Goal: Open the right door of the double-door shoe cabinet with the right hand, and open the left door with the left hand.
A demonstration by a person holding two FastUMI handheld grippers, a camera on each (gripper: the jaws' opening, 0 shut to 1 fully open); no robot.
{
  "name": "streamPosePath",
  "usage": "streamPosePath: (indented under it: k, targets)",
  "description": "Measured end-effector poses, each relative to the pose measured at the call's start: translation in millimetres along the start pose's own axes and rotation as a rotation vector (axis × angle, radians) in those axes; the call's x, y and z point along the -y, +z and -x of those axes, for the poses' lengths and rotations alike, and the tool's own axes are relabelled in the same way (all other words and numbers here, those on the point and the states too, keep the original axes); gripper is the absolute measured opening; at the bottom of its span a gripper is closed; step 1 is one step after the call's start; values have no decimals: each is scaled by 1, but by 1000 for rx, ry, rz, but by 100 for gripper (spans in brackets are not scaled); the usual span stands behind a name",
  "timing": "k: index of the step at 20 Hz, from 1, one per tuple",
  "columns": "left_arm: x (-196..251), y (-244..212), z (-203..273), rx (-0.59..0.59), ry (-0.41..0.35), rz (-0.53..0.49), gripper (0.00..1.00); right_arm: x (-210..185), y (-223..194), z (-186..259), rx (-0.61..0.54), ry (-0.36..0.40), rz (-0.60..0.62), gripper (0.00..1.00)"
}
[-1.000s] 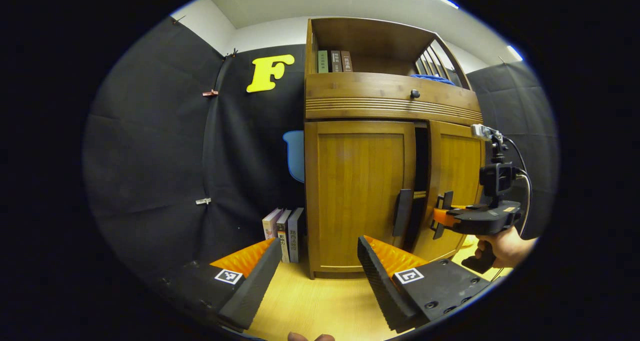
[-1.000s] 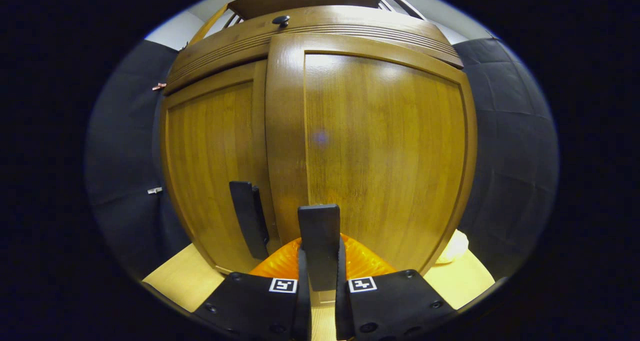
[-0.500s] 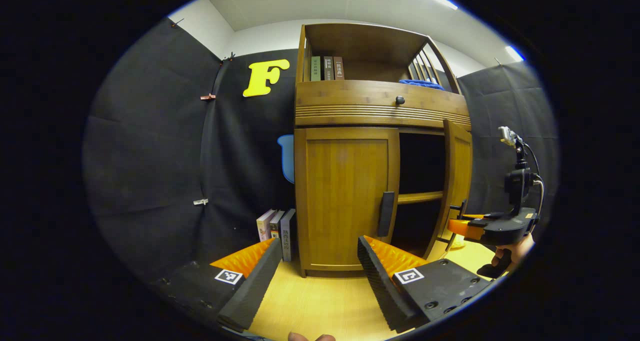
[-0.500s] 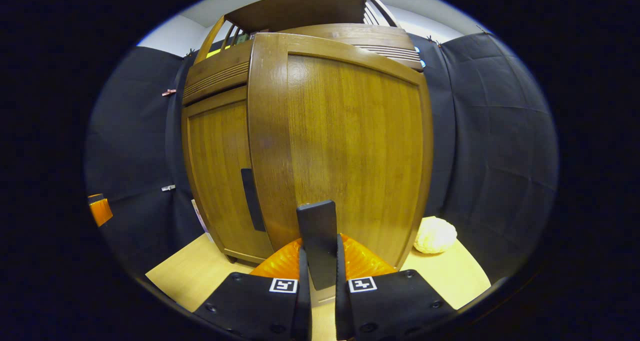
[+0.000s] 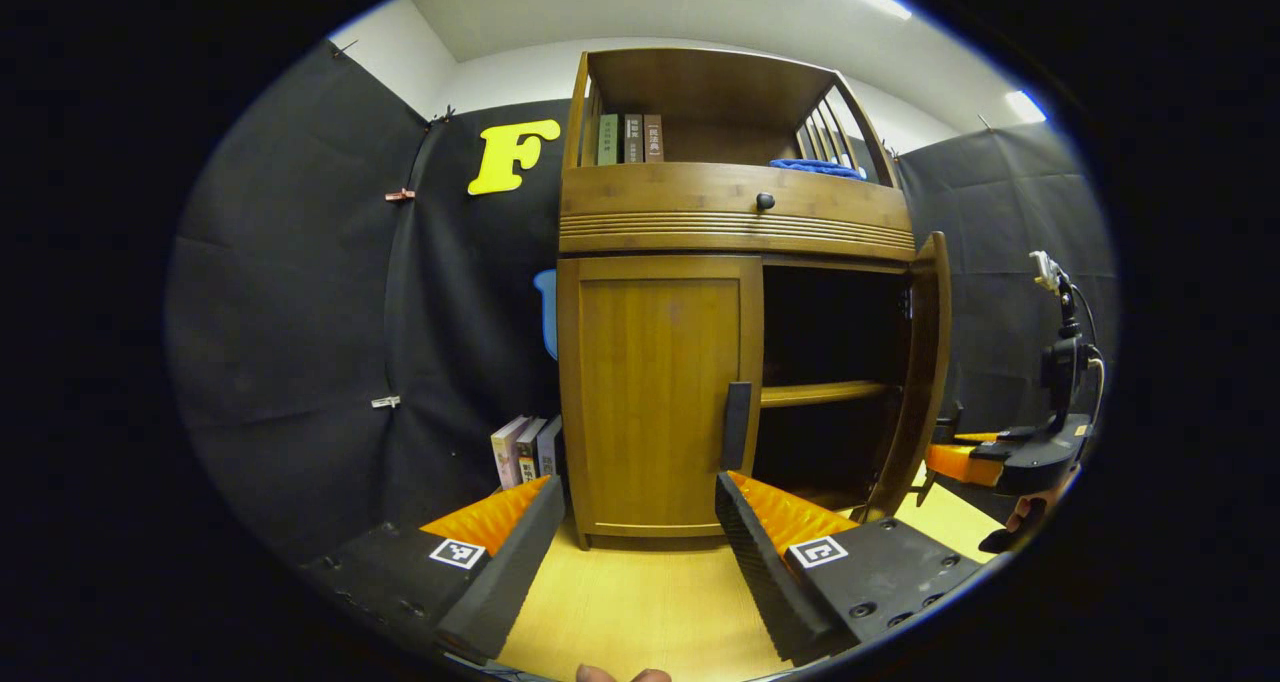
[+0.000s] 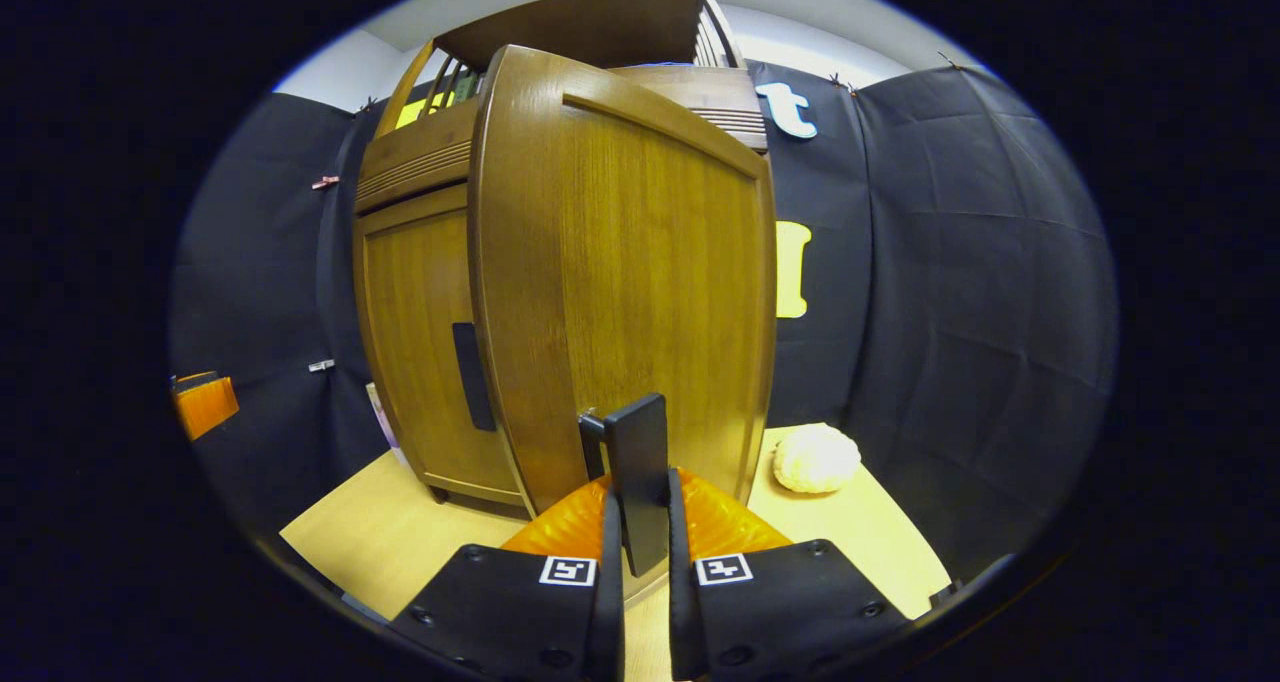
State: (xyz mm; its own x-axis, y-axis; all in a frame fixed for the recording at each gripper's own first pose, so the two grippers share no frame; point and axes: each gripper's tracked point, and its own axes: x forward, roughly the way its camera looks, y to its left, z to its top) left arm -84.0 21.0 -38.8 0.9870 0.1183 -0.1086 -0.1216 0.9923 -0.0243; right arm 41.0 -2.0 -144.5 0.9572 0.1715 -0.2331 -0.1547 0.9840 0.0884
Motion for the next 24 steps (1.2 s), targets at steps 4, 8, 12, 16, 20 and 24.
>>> streamPosePath:
  k: [4, 8, 12, 16, 20, 24]
  targets:
    - [12, 3, -4, 4, -12, 9, 94, 24, -2, 12, -1, -47, -28, 21]
    - [26, 5, -12, 5, -22, 17, 92, 44, 1, 20, -6, -52, 0, 20]
    - [43, 10, -25, -6, -18, 30, 92, 71, 7, 21, -18, -44, 0, 20]
    - [57, 19, -37, 1, 2, 17, 95, 106, 13, 19, -24, -38, -38, 15]
    - [74, 29, -48, 0, 16, 24, 92, 112, 15, 20, -39, 9, -56, 15]
    - [88, 41, -58, 11, 38, -1, 92, 149, 19, 24, -26, 26, -11, 15]
